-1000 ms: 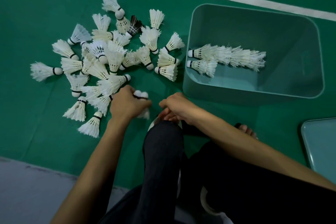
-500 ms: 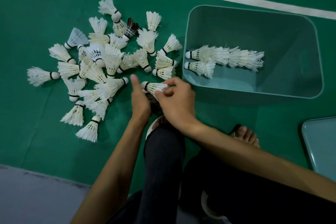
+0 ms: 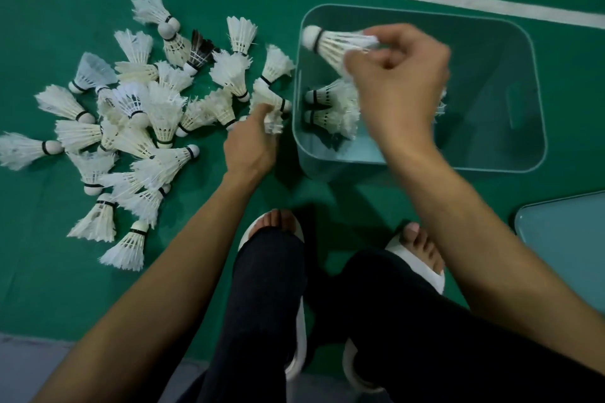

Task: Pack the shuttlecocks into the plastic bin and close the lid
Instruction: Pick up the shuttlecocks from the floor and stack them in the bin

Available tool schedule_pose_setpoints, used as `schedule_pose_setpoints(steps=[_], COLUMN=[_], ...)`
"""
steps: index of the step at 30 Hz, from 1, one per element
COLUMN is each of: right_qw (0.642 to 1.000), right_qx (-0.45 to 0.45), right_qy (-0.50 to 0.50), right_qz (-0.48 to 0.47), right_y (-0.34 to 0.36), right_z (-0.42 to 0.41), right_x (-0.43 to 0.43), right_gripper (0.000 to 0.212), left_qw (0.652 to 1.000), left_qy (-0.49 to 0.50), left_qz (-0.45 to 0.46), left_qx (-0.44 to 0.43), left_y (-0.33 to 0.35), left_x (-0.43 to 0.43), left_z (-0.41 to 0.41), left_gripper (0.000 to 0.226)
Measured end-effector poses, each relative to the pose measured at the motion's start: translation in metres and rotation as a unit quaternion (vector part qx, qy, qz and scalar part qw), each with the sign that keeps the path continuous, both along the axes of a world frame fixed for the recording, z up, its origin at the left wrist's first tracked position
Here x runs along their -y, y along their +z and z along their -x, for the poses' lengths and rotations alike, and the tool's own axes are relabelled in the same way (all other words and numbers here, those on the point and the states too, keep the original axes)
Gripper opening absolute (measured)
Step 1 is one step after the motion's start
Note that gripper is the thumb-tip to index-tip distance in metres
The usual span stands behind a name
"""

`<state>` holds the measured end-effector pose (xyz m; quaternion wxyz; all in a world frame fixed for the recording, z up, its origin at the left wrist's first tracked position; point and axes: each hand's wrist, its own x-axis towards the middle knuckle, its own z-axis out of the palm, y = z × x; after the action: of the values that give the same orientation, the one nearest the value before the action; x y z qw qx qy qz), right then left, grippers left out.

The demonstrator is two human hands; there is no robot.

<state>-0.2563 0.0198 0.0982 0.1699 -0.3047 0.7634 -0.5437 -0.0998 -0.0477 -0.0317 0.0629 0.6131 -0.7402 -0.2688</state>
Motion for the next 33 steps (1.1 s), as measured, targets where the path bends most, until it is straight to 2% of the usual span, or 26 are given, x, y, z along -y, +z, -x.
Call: schedule_pose_setpoints(steps=[3,7,11,14,17,19,22,28,30,33], right_qw=[0.989,0.948,0.91,0.901,0.891,0.884,0.871,0.842,0.845,0.886], right_qx=[-0.024,-0.051,0.073,0.132,0.176,0.202,0.253,0.322,0.32,0.278], right_qy=[-0.042,-0.055,-0.013,0.0,0.0,0.0,0.005,0.039,0.061,0.038], right_qz=[-0.136,-0.309,-0.408,-0.413,-0.419,-0.421,-0.421,-0.431,-0.424,-0.368], right_y=[-0.009,-0.032,-0.056,-0.068,-0.078,-0.083,-0.093,-0.089,-0.083,-0.067], right_z=[0.054,0.109,0.125,0.118,0.103,0.094,0.087,0.093,0.1,0.12], right_x=[-0.019,-0.022,0.001,0.016,0.025,0.031,0.038,0.043,0.04,0.026], right_gripper=[0.017,0.006,0.022,0.037,0.024,0.019,0.023,0.01,0.008,0.02], left_qw=[0.998,0.978,0.956,0.939,0.944,0.958,0.974,0.985,0.987,0.982], left_qy=[0.038,0.116,0.141,0.116,0.056,0.004,-0.061,-0.09,-0.115,-0.169], left_qz=[0.016,0.086,0.155,0.205,0.218,0.199,0.154,0.078,0.046,0.037], left_qx=[-0.05,-0.149,-0.207,-0.251,-0.24,-0.204,-0.158,-0.125,-0.1,-0.073], left_y=[-0.003,0.021,0.074,0.111,0.131,0.135,0.131,0.116,0.111,0.104], left_x=[-0.003,-0.01,-0.006,-0.002,-0.004,-0.006,-0.01,-0.002,0.0,-0.001], left_z=[-0.011,-0.019,-0.007,0.01,0.035,0.054,0.077,0.096,0.099,0.101], left_gripper=[0.041,0.05,0.053,0.056,0.058,0.059,0.056,0.056,0.055,0.057])
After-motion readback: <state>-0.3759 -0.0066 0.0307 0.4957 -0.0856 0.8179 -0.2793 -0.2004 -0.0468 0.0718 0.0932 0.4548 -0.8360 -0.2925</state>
